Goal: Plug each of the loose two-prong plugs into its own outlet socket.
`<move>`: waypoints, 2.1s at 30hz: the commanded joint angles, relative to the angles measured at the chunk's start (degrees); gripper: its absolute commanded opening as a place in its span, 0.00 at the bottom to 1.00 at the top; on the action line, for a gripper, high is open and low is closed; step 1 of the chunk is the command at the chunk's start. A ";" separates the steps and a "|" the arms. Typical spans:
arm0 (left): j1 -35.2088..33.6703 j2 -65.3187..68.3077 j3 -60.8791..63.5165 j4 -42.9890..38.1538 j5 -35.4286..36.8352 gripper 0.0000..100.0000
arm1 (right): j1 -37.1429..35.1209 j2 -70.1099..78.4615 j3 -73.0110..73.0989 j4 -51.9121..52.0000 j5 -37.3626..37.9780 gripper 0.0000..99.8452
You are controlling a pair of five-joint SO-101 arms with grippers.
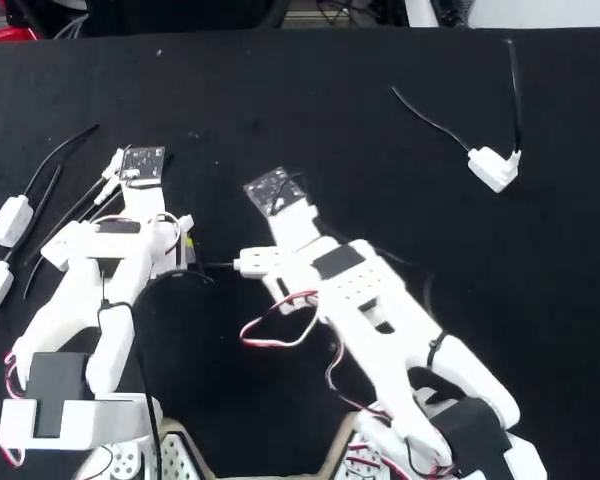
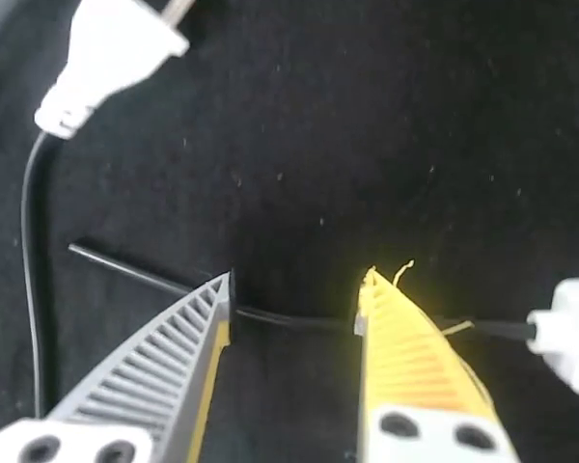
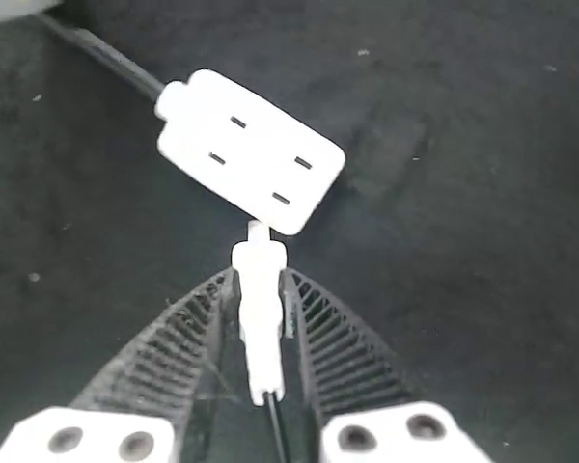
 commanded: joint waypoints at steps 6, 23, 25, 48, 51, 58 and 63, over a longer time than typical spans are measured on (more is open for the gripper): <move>1.71 -6.86 -0.22 9.58 -0.18 0.22 | 3.69 -0.22 -3.74 -2.29 -0.09 0.01; -2.51 -32.26 19.03 8.97 -0.35 0.22 | 3.43 7.16 -28.88 24.79 6.24 0.01; -2.51 -33.49 22.11 5.27 -0.35 0.22 | 3.43 12.00 -33.98 27.25 5.98 0.01; -2.42 -35.34 25.98 0.35 -0.44 0.22 | 2.37 48.66 -78.73 52.84 0.18 0.01; -2.42 -35.34 25.98 0.35 -0.44 0.22 | 1.67 48.84 -78.99 52.66 0.18 0.01; -2.42 -35.34 25.98 0.35 -0.44 0.22 | 1.41 50.68 -80.31 52.66 0.26 0.01; -2.42 -35.52 26.07 0.35 -0.44 0.22 | 1.23 55.08 -83.21 52.66 0.26 0.01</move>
